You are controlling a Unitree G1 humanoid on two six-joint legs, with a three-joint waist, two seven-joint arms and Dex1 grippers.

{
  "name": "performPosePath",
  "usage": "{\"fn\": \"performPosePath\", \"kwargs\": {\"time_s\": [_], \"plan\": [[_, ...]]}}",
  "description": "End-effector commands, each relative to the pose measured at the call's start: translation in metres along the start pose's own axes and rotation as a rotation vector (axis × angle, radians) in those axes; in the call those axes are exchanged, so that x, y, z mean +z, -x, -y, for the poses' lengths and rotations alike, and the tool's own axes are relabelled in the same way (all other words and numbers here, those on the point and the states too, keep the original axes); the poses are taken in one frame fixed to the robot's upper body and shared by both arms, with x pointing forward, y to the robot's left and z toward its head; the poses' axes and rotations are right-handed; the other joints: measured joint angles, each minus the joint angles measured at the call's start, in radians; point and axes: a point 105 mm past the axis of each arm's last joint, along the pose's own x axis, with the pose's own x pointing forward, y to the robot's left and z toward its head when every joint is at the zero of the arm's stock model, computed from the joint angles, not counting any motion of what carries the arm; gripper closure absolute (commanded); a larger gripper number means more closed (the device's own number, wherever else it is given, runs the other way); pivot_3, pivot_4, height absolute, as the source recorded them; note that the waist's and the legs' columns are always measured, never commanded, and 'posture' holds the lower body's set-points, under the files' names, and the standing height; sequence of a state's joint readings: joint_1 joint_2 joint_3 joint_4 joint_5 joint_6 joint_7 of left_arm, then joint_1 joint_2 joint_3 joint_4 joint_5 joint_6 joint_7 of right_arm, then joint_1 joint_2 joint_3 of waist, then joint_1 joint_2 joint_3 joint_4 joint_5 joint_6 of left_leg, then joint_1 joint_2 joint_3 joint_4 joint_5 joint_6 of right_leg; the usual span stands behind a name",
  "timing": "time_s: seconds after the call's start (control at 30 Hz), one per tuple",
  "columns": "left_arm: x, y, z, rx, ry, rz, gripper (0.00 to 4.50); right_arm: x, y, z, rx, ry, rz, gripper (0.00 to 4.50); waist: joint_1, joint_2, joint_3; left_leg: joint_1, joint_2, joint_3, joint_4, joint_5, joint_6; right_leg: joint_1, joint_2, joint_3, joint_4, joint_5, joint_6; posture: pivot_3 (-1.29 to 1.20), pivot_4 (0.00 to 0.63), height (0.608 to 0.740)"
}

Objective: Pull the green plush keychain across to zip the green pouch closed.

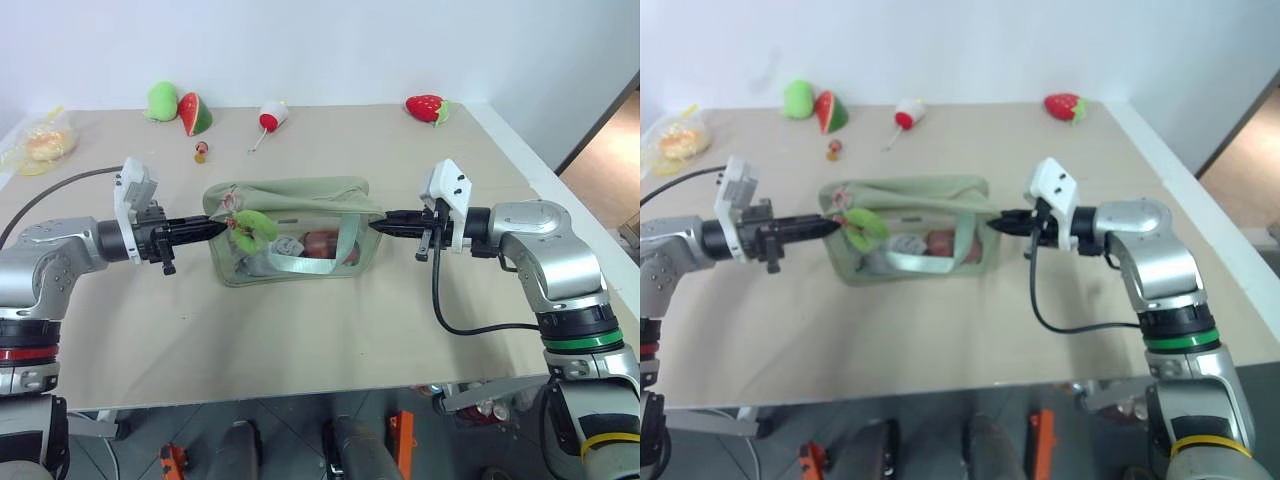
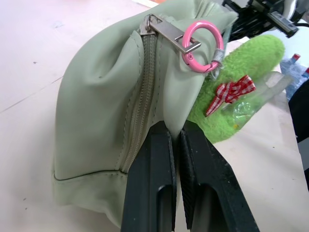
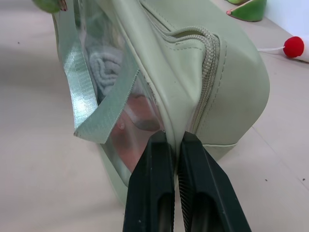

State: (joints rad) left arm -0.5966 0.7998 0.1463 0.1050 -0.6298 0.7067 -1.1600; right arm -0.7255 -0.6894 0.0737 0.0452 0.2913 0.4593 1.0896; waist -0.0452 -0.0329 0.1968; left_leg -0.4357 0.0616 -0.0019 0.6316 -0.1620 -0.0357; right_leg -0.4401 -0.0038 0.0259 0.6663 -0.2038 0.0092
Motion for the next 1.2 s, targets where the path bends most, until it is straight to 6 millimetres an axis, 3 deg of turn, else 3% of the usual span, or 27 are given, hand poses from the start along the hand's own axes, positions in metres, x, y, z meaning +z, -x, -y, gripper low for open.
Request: {"fn": "performPosePath", "kwargs": {"time_s": [0.03, 0.27, 0.4, 0.47, 0.53, 0.67, 0.77, 1.0, 1.2], "plan": [[0.010, 0.006, 0.001, 0.020, -0.028, 0.018, 4.50, 0.020, 0.009, 0.008, -0.017, -0.020, 0.085, 3.18, 0.000, 0.000, 0.000, 0.000, 0.000, 0.000, 0.000, 0.000, 0.000, 0.000, 0.000, 0.000, 0.000, 0.000, 0.000, 0.00, 0.150, 0.740], [0.008, 0.004, 0.002, 0.018, -0.023, 0.020, 4.50, 0.031, 0.020, 0.018, -0.062, -0.069, 0.139, 0.82, 0.000, 0.000, 0.000, 0.000, 0.000, 0.000, 0.000, 0.000, 0.000, 0.000, 0.000, 0.000, 0.000, 0.000, 0.000, 0.00, 0.150, 0.740], [0.007, 0.004, 0.002, 0.018, -0.023, 0.019, 4.50, 0.075, 0.048, 0.041, -0.171, -0.046, 0.338, 0.82, 0.000, 0.000, 0.000, 0.000, 0.000, 0.000, 0.000, 0.000, 0.000, 0.000, 0.000, 0.000, 0.000, 0.000, 0.000, 0.00, 0.150, 0.740], [0.007, 0.004, 0.001, 0.023, -0.024, 0.019, 4.50, 0.100, 0.055, 0.040, -0.159, -0.049, 0.435, 0.82, 0.000, 0.000, 0.000, 0.000, 0.000, 0.000, 0.000, 0.000, 0.000, 0.000, 0.000, 0.000, 0.000, 0.000, 0.000, 0.00, 0.150, 0.740], [0.007, 0.004, 0.001, 0.027, -0.027, 0.017, 4.50, 0.115, 0.049, 0.027, -0.083, -0.044, 0.480, 0.82, 0.000, 0.000, 0.000, 0.000, 0.000, 0.000, -0.001, 0.000, 0.000, 0.000, 0.000, 0.000, 0.000, 0.000, 0.000, 0.00, 0.150, 0.740], [0.006, 0.004, 0.001, 0.029, -0.030, 0.018, 4.50, 0.113, 0.005, -0.014, 0.100, -0.110, 0.391, 0.82, -0.002, 0.000, 0.000, 0.001, 0.000, 0.000, -0.004, 0.000, 0.000, 0.000, 0.000, 0.000, 0.000, 0.000, -0.001, 0.00, 0.150, 0.740], [0.004, 0.004, 0.001, 0.035, -0.032, 0.018, 4.50, 0.114, -0.022, -0.032, 0.143, -0.189, 0.311, 0.82, -0.001, 0.000, 0.000, 0.002, 0.001, 0.000, -0.004, 0.000, 0.000, 0.000, 0.001, 0.000, 0.001, 0.000, -0.001, 0.00, 0.150, 0.740], [0.001, 0.002, 0.003, 0.040, -0.033, 0.020, 4.50, 0.127, -0.033, -0.058, 0.241, -0.221, 0.254, 0.82, 0.003, 0.000, 0.000, -0.001, 0.000, 0.000, -0.003, 0.000, 0.000, -0.001, 0.000, 0.000, 0.000, -0.001, 0.000, 0.00, 0.150, 0.740], [0.001, 0.001, 0.002, 0.045, -0.035, 0.026, 4.50, 0.114, -0.036, -0.087, 0.359, -0.210, 0.170, 0.82, 0.002, 0.000, 0.000, 0.000, 0.001, -0.001, -0.003, 0.000, 0.000, -0.001, 0.000, -0.001, 0.000, -0.001, -0.001, 0.00, 0.150, 0.740]]}}
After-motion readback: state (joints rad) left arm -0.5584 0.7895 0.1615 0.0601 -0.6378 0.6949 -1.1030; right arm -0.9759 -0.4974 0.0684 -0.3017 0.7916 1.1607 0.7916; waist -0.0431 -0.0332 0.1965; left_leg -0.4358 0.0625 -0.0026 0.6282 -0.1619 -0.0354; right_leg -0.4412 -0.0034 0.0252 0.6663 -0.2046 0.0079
